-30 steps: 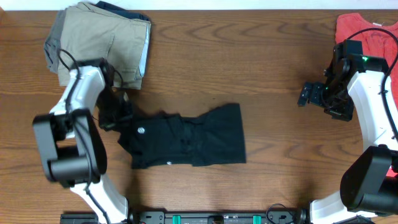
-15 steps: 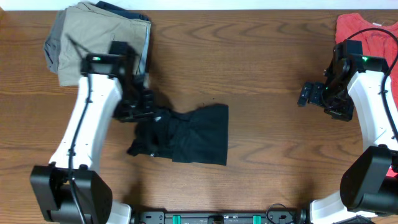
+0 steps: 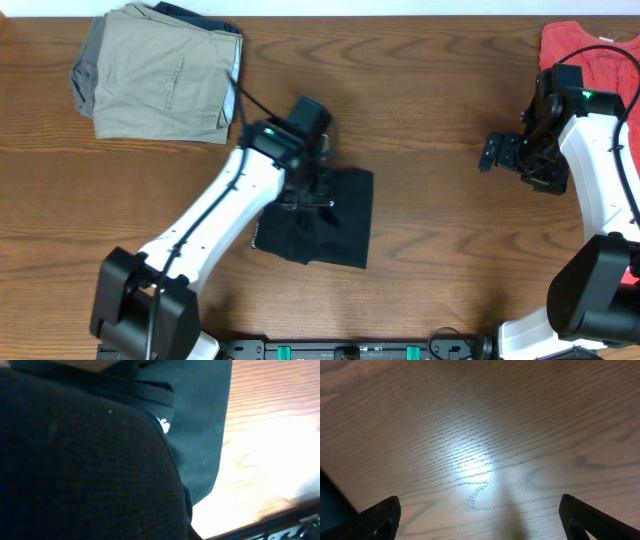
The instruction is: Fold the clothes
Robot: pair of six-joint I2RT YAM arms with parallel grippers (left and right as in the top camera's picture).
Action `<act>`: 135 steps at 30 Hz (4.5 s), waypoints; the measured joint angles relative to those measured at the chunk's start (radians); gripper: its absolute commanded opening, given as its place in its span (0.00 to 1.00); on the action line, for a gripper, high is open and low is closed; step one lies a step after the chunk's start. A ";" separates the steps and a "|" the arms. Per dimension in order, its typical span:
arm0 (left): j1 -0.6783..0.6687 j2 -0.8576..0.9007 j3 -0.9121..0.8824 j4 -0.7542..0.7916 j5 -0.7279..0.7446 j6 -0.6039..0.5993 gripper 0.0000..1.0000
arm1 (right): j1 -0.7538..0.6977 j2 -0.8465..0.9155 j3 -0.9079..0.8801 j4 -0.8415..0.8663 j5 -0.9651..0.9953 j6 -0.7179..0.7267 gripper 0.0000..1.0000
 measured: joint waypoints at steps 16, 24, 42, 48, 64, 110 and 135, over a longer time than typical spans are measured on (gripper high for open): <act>-0.127 0.168 0.000 0.058 0.007 -0.076 0.42 | 0.000 0.000 0.000 0.000 0.000 0.000 0.99; -0.138 0.167 0.000 0.051 0.101 -0.081 0.50 | 0.000 0.000 0.000 0.000 0.000 0.000 0.99; -0.121 -0.028 0.027 -0.008 0.194 0.044 0.36 | 0.000 0.000 0.000 0.000 0.000 0.000 0.99; -0.031 -0.055 0.032 -0.080 -0.002 0.010 0.25 | 0.000 0.000 0.000 0.000 0.000 0.000 0.99; -0.166 0.226 -0.054 0.124 0.127 -0.002 0.20 | 0.000 0.000 0.000 0.000 0.000 0.000 0.99; -0.214 0.339 0.085 0.183 -0.016 -0.023 0.13 | 0.000 0.000 0.000 0.004 0.000 0.000 0.99; -0.209 0.075 0.082 0.273 -0.011 -0.006 0.17 | 0.000 0.000 0.000 0.004 0.000 0.000 0.99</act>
